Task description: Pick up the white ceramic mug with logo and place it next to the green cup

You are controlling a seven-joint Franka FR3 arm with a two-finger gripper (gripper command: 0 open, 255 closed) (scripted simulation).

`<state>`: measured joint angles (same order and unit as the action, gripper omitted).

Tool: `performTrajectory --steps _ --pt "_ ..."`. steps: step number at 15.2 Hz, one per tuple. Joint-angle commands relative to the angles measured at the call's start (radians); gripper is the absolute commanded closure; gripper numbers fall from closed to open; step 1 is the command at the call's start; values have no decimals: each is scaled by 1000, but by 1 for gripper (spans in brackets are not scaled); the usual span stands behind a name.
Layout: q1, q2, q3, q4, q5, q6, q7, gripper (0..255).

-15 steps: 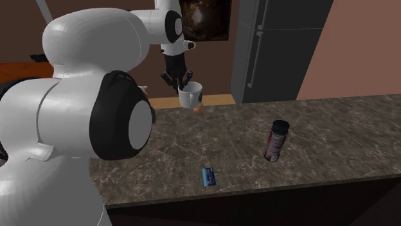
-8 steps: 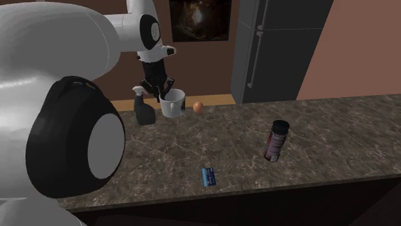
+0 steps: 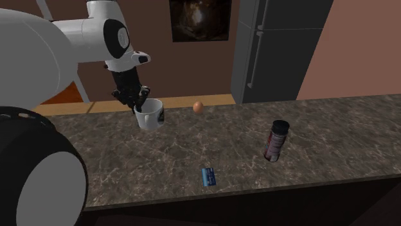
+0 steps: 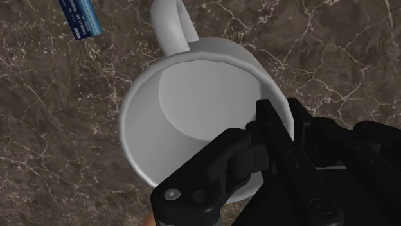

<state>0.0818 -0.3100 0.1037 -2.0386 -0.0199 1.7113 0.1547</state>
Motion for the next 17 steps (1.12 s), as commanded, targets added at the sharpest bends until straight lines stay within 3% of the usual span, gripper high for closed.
performTrajectory --steps 1,9,17 --pt "17 -43 25 -33 13 -10 38 255" --pt "90 -203 131 -156 88 -47 186 255" --pt "169 -309 257 -206 185 -91 352 255"
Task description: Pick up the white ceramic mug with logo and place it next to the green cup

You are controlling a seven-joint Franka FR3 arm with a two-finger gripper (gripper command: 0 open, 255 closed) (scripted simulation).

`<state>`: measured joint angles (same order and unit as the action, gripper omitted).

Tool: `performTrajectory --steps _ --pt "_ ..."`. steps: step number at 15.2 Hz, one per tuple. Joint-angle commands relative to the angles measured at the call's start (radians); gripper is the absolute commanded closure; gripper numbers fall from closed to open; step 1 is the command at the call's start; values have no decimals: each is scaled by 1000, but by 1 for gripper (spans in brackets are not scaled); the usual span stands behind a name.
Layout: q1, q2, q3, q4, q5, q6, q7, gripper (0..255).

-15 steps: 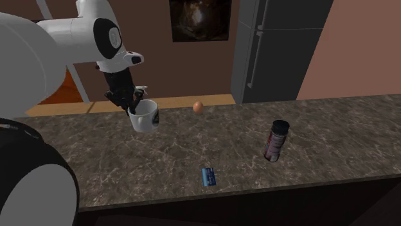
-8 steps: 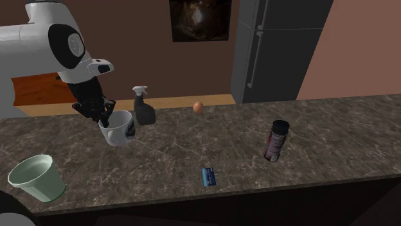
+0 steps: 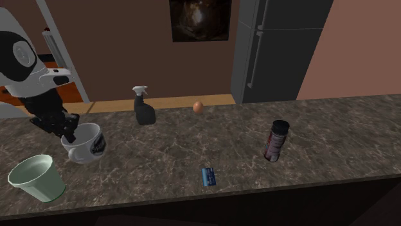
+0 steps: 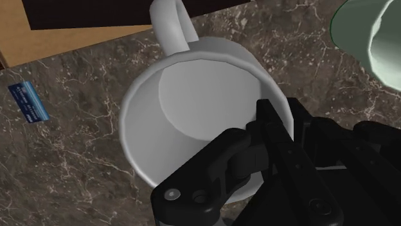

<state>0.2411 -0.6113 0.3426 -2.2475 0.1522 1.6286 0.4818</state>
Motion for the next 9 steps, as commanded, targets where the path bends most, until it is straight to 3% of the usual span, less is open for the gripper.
performTrajectory --steps 1,9 --pt "19 -16 35 1 26 -14 47 255" --pt "27 -25 52 -111 41 90 45 255"
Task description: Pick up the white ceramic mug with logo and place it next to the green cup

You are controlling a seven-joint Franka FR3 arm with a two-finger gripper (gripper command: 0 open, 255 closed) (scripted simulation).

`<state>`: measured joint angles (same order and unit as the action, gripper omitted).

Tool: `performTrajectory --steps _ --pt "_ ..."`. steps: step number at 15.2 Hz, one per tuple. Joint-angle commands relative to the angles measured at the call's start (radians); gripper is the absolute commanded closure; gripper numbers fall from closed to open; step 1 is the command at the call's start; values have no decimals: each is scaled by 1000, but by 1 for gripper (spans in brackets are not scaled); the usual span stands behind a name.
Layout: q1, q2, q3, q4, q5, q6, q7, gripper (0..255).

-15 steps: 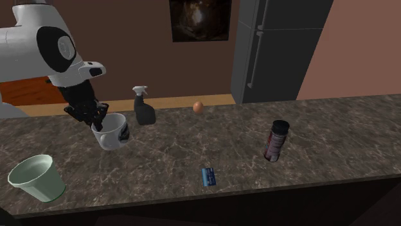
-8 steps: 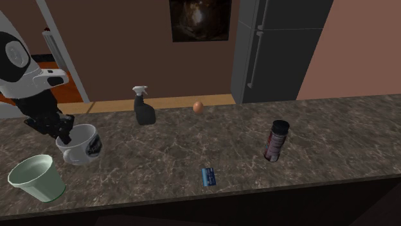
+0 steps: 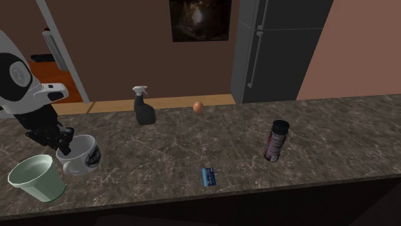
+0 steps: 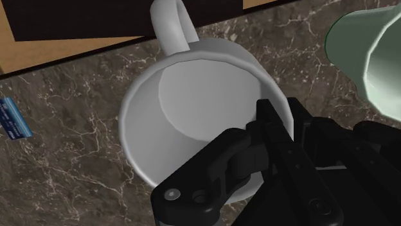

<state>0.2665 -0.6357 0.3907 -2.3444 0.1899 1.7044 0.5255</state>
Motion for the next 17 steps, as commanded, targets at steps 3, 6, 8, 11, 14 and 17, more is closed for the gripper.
performTrajectory --steps 3,6,8,11,14,17 --pt "4 0 11 -53 8 54 1 255" --pt "7 3 19 -91 14 95 2 255" --pt "8 6 24 -115 18 122 2 255" --pt "10 13 33 -151 24 164 2 255" --pt "11 22 43 -184 29 207 3 255" --pt "13 34 53 -216 35 251 5 255"
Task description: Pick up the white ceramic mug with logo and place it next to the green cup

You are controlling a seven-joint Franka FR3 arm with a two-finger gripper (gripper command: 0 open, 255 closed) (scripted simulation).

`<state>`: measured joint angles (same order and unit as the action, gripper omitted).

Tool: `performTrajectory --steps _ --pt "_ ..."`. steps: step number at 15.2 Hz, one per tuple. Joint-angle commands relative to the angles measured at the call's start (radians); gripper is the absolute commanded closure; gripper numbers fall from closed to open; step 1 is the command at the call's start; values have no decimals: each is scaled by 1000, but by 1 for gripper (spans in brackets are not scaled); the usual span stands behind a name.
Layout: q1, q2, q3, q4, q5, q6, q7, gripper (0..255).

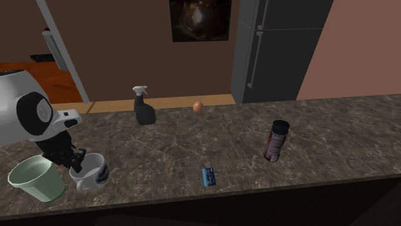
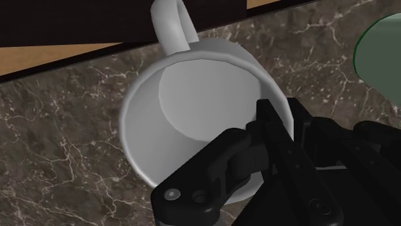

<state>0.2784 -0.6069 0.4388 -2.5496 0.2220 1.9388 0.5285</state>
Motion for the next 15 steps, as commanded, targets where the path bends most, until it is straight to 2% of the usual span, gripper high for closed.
performTrajectory --steps 1,15 --pt "1 10 8 -22 4 32 2 255" --pt "-4 113 64 -146 20 258 16 255"
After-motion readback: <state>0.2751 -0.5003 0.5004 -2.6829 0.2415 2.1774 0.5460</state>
